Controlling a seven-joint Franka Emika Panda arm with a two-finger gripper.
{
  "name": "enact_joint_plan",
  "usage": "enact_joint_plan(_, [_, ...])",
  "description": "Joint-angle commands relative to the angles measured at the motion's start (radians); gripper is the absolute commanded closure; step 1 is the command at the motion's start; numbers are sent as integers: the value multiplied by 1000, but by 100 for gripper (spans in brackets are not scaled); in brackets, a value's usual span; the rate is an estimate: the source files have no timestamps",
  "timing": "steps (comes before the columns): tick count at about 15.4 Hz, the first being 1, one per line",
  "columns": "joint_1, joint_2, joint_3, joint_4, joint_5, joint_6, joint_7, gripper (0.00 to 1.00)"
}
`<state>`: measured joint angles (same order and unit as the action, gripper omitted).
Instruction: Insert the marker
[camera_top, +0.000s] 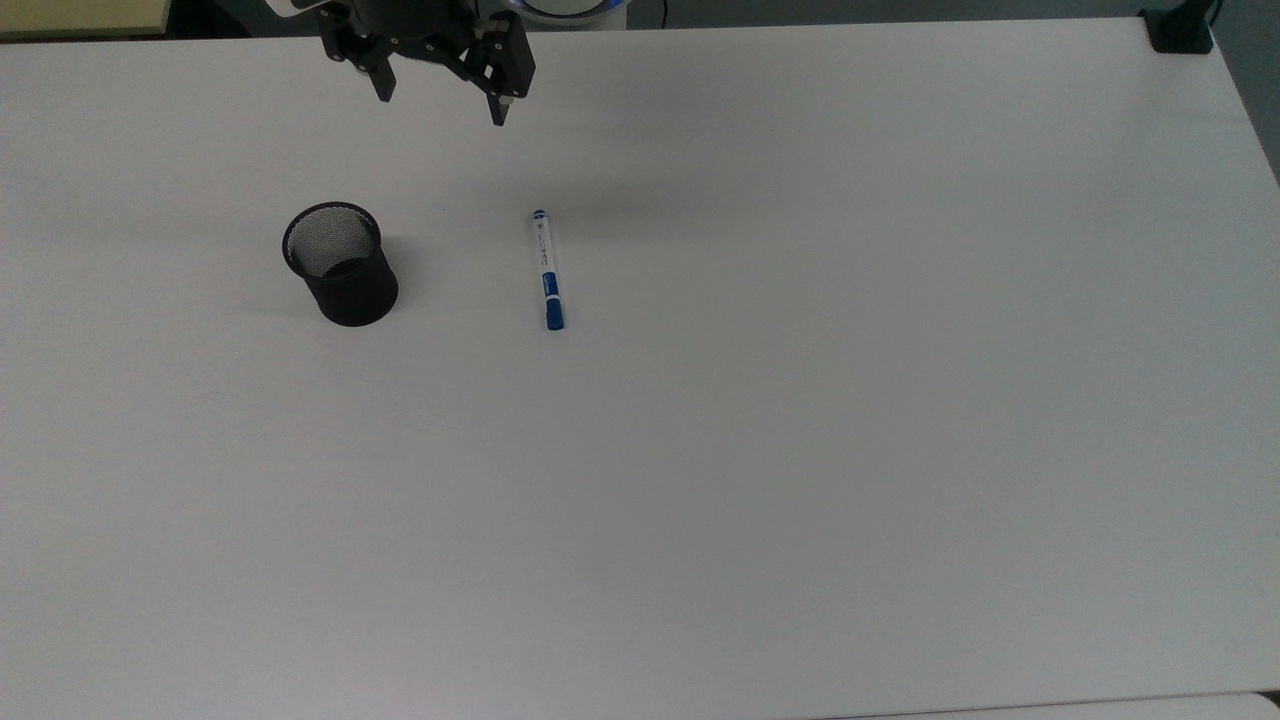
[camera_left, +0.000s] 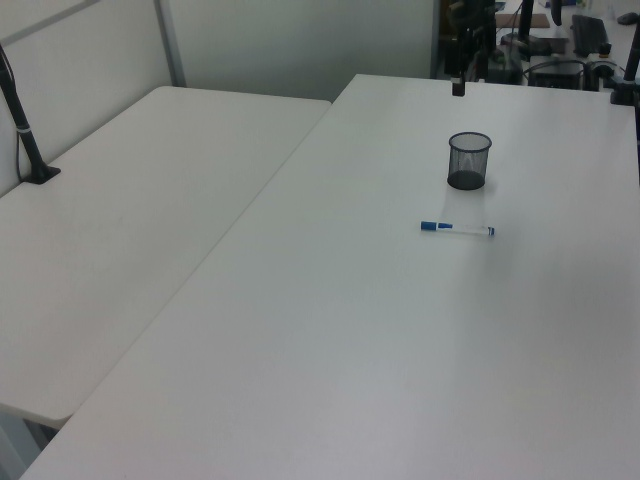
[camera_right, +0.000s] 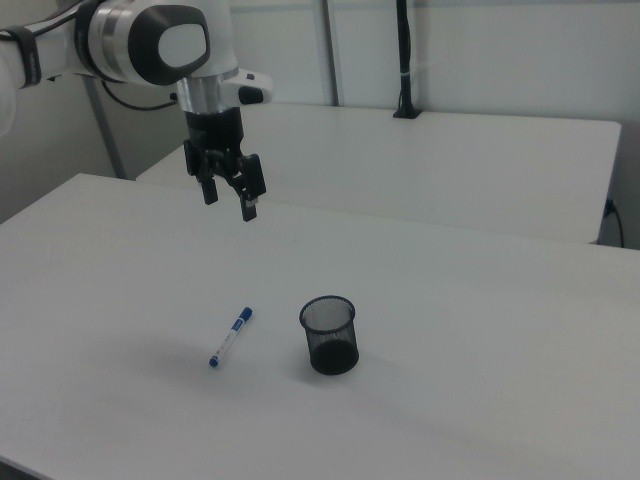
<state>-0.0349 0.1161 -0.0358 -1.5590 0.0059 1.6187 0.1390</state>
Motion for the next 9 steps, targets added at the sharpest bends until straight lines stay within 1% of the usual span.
enact_joint_plan(1, [-7,-21,-4,-27,34,-11,-25,0])
enact_joint_plan(6, [1,23,2,-27,49,42,-24,0])
enact_joint_plan(9, [26,85,8,-27,49,69,-24,0])
